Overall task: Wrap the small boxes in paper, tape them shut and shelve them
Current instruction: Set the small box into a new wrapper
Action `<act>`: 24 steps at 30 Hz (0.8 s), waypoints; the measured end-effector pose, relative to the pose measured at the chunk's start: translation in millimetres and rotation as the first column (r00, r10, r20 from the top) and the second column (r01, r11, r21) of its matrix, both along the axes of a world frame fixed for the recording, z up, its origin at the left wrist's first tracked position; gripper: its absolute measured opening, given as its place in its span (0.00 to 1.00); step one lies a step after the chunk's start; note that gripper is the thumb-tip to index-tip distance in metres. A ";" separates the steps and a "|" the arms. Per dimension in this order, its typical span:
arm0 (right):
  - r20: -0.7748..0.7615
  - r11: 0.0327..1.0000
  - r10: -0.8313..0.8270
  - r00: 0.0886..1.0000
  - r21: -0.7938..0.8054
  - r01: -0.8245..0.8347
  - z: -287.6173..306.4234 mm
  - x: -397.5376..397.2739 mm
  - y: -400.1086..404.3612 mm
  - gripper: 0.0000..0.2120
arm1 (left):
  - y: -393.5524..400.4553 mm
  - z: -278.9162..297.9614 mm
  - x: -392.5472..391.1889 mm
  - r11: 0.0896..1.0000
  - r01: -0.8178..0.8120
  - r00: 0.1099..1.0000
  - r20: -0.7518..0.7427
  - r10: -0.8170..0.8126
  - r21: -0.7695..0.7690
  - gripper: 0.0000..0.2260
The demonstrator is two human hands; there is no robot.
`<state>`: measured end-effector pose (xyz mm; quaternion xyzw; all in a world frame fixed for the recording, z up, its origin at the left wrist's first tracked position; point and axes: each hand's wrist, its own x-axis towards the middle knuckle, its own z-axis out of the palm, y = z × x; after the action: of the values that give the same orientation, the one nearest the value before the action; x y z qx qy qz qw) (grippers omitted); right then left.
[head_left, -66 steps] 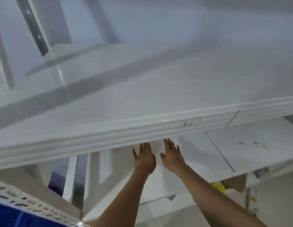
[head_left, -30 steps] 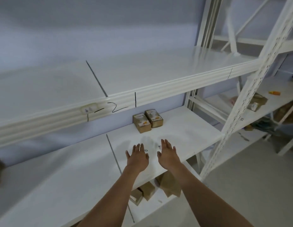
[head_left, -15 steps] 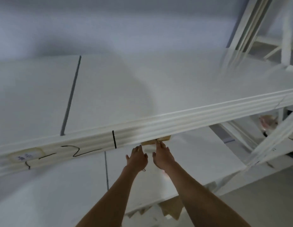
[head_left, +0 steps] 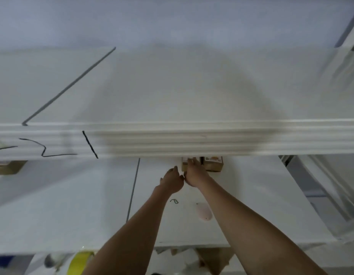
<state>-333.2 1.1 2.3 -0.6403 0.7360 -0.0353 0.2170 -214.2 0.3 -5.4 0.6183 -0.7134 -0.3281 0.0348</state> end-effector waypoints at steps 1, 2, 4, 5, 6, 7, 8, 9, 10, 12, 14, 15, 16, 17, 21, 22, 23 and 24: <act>-0.027 1.000 0.023 0.999 -0.001 -0.023 -4.4 -0.1 -4.2 0.35 | 0.8 -4.4 -1.1 1.000 -0.006 1.000 -0.002 0.006 0.003 0.26; -0.055 0.999 0.042 0.998 -0.009 -0.042 -8.2 -0.2 -8.2 0.35 | 1.1 -8.4 -1.9 1.000 -0.011 1.000 -0.007 0.011 0.007 0.26; -0.086 0.999 0.041 0.995 -0.025 -0.043 -16.6 -2.4 -20.7 0.36 | 1.5 -14.8 -1.3 1.000 -0.018 1.000 -0.025 0.018 0.004 0.26; -0.091 0.999 0.036 0.995 -0.028 -0.038 -20.3 -3.9 -28.0 0.35 | 1.5 -17.6 0.6 1.000 -0.024 0.999 -0.036 0.023 -0.004 0.26; -0.096 0.998 0.040 0.995 -0.034 -0.044 -23.4 -5.0 -35.4 0.34 | 1.3 -20.4 3.5 0.999 -0.032 0.999 -0.044 0.032 -0.013 0.26; -0.106 0.998 0.046 0.993 -0.042 -0.051 -26.5 -6.2 -42.8 0.33 | 0.1 -22.9 7.1 0.999 -0.040 0.998 -0.049 0.038 -0.021 0.26; -0.119 0.997 0.055 0.991 -0.038 -0.060 -29.7 -7.2 -49.2 0.32 | -0.9 -25.0 11.3 0.999 -0.049 0.997 -0.055 0.047 -0.025 0.26; -0.132 0.998 0.057 0.990 -0.020 -0.060 -33.2 -7.4 -54.0 0.33 | -1.9 -26.8 15.7 0.998 -0.059 0.996 -0.062 0.057 -0.027 0.27; -0.143 0.998 0.059 0.988 0.007 -0.059 -37.4 -7.0 -57.7 0.34 | -2.8 -28.5 20.1 0.997 -0.071 0.995 -0.067 0.069 -0.029 0.27; -0.148 0.998 0.057 0.987 0.046 -0.051 -43.6 -3.3 -57.3 0.37 | -3.3 -31.2 28.0 0.994 -0.110 0.990 -0.086 0.108 -0.017 0.27; -0.146 0.998 0.050 0.988 0.049 -0.043 -43.9 2.7 -51.2 0.38 | -2.1 -30.5 34.2 0.989 -0.148 0.984 -0.101 0.148 0.007 0.26; -0.158 0.998 0.049 0.986 0.047 -0.043 -41.8 5.7 -46.9 0.37 | -1.0 -29.0 36.5 0.987 -0.159 0.982 -0.101 0.160 0.017 0.26; -0.183 0.998 0.056 0.982 0.041 -0.049 -39.1 9.0 -42.1 0.36 | 0.1 -27.2 38.5 0.985 -0.171 0.980 -0.101 0.173 0.027 0.26; -0.215 0.998 0.062 0.975 0.030 -0.057 -37.0 12.4 -36.5 0.35 | 0.9 -24.5 40.0 0.983 -0.182 0.977 -0.105 0.185 0.037 0.26; -0.201 0.997 0.048 0.978 -0.050 -0.059 -34.0 27.9 -6.5 0.27 | 4.8 -15.9 44.5 0.976 -0.209 0.972 -0.097 0.215 0.068 0.26; -0.180 0.995 0.042 0.983 -0.076 -0.057 -32.7 31.9 2.1 0.25 | 6.0 -15.0 46.1 0.975 -0.213 0.972 -0.087 0.218 0.069 0.26; -0.164 0.993 0.044 0.986 -0.099 -0.060 -32.8 35.2 9.8 0.24 | 7.7 -13.8 47.9 0.974 -0.216 0.972 -0.078 0.222 0.073 0.26; -0.152 0.991 0.051 0.987 -0.114 -0.069 -31.6 38.1 17.8 0.22 | 9.9 -12.0 49.7 0.971 -0.224 0.971 -0.069 0.230 0.081 0.26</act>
<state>-295.1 18.9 -29.2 -0.6748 0.7271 -0.0245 0.1241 -164.5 10.2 -17.4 0.6835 -0.6234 -0.3717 0.0774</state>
